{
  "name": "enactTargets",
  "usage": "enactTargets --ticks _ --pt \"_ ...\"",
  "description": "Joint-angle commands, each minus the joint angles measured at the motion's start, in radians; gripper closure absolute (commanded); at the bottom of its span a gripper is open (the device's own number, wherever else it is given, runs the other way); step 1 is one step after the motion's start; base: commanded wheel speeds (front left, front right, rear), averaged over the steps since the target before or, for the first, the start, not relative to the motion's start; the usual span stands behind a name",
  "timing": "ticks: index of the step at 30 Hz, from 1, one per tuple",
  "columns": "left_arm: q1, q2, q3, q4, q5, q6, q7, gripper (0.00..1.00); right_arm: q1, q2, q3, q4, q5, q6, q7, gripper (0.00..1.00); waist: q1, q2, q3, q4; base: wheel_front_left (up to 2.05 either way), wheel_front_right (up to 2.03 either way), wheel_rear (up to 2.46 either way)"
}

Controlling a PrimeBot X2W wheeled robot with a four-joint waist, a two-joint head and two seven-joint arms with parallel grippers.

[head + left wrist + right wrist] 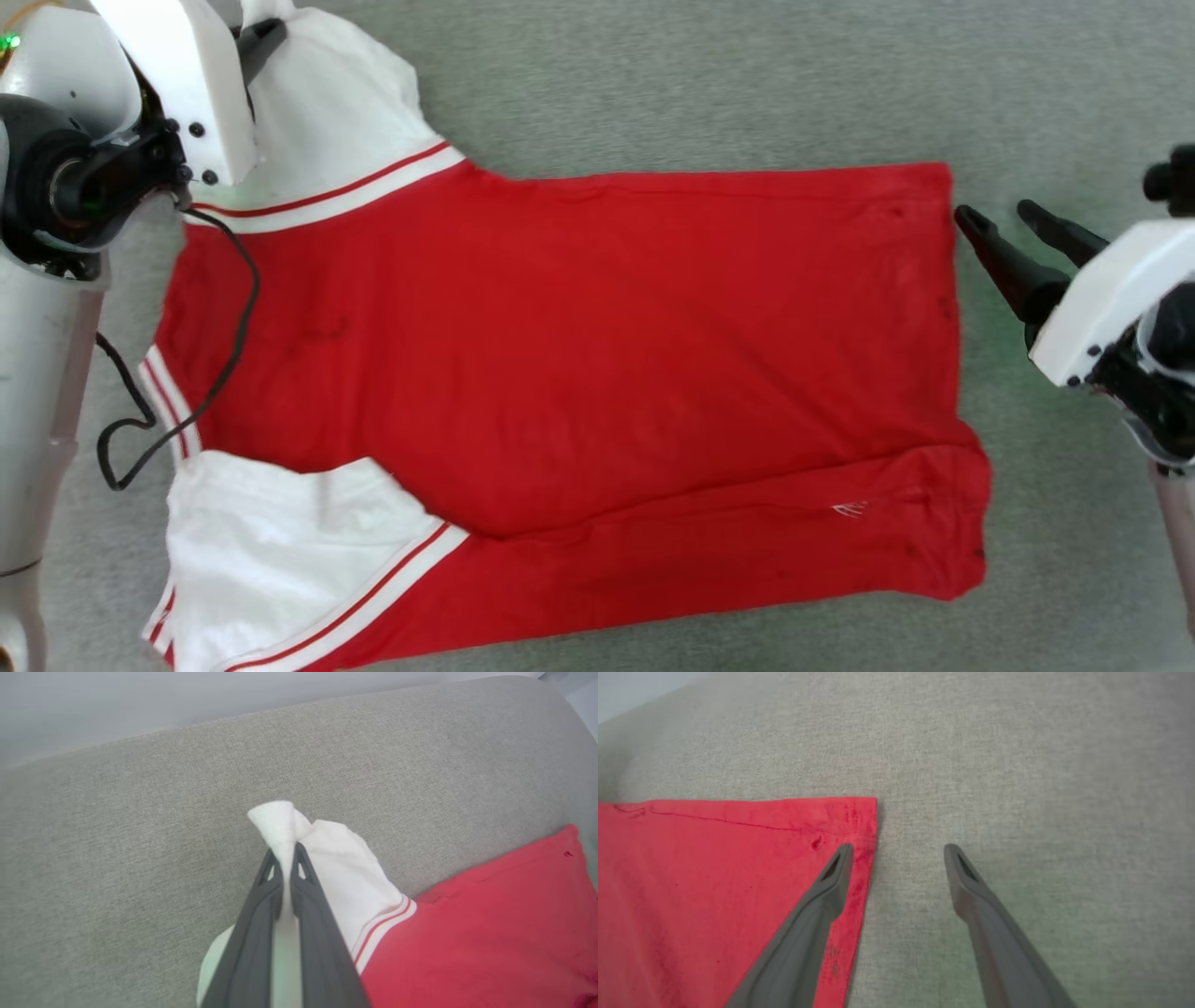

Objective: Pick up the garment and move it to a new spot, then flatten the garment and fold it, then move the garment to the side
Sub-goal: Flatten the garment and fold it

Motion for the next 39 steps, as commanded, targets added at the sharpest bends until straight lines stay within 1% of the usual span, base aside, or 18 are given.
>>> enactTargets --ticks 1,6,10,11,12,13,17,18,24,28,32,36,39 --pt "-0.008 -0.009 -0.005 -0.011 0.001 -0.004 -0.004 1.0 -0.032 -0.009 0.012 0.016 0.009 0.0 0.026 0.0 -0.0001 0.0 0.009 0.031 0.0 0.0 0.0" --pt "0.004 -0.016 -0.019 -0.058 0.007 -0.008 -0.011 1.0 -0.114 -0.03 0.07 0.099 0.018 0.0 0.167 0.0 -0.0001 0.0 0.029 0.069 0.0 0.0 0.0" --pt "0.014 -0.02 -0.026 -0.077 0.006 -0.007 -0.018 1.0 -0.132 -0.016 0.114 0.181 0.031 -0.001 0.305 0.0 -0.0001 0.0 0.036 0.084 0.0 0.0 0.0" --pt "0.019 -0.02 -0.026 -0.078 0.005 -0.008 -0.02 1.0 -0.131 -0.012 0.118 0.204 0.03 -0.001 0.341 0.51 -0.0001 0.0 0.036 0.086 0.0 0.0 0.0" --pt "0.023 -0.024 -0.025 -0.079 -0.002 -0.007 -0.021 1.0 -0.133 -0.012 0.124 0.214 0.028 -0.001 0.363 0.72 -0.0001 0.0 0.036 0.089 0.0 0.0 0.0" --pt "0.026 -0.026 -0.022 -0.081 -0.004 -0.006 -0.023 1.0 -0.14 -0.009 0.125 0.217 0.027 -0.001 0.368 1.0 -0.0001 0.0 0.036 0.092 0.0 0.0 0.0" --pt "0.043 -0.017 -0.009 -0.081 -0.011 -0.007 -0.045 1.0 -0.183 -0.026 0.109 0.189 0.008 -0.001 0.331 1.0 -0.0001 0.0 0.018 0.098 0.0 0.0 0.0" --pt "0.075 -0.016 0.003 -0.078 -0.02 -0.007 -0.073 1.0 -0.196 -0.046 0.094 0.155 -0.006 0.0 0.3 1.0 -0.0001 0.0 -0.016 0.103 0.0 0.0 0.0" --pt "0.205 -0.003 0.048 -0.103 -0.049 0.006 -0.154 1.0 -0.135 -0.063 0.058 0.078 -0.032 -0.001 0.249 1.0 -0.0001 0.0 -0.116 0.118 0.0 0.0 0.0" --pt "0.347 0.008 0.079 -0.14 -0.059 0.022 -0.223 1.0 -0.043 -0.059 0.031 0.029 -0.045 -0.001 0.228 1.0 -0.0001 0.0 -0.191 0.131 0.0 0.0 0.0" --pt "0.525 0.011 0.109 -0.185 -0.073 0.055 -0.286 1.0 0.077 -0.042 0.006 -0.008 -0.058 -0.001 0.21 1.0 -0.0001 0.0 -0.263 0.143 0.0 0.0 0.0" --pt "0.697 -0.009 0.122 -0.216 -0.106 0.077 -0.326 1.0 0.197 -0.019 -0.024 -0.03 -0.057 -0.001 0.191 1.0 -0.0001 0.0 -0.309 0.158 0.0 0.0 0.0" --pt "0.815 -0.038 0.127 -0.22 -0.141 0.09 -0.35 1.0 0.276 0.007 -0.05 -0.029 -0.055 -0.001 0.176 1.0 -0.0001 0.0 -0.334 0.163 0.0 0.0 0.0"
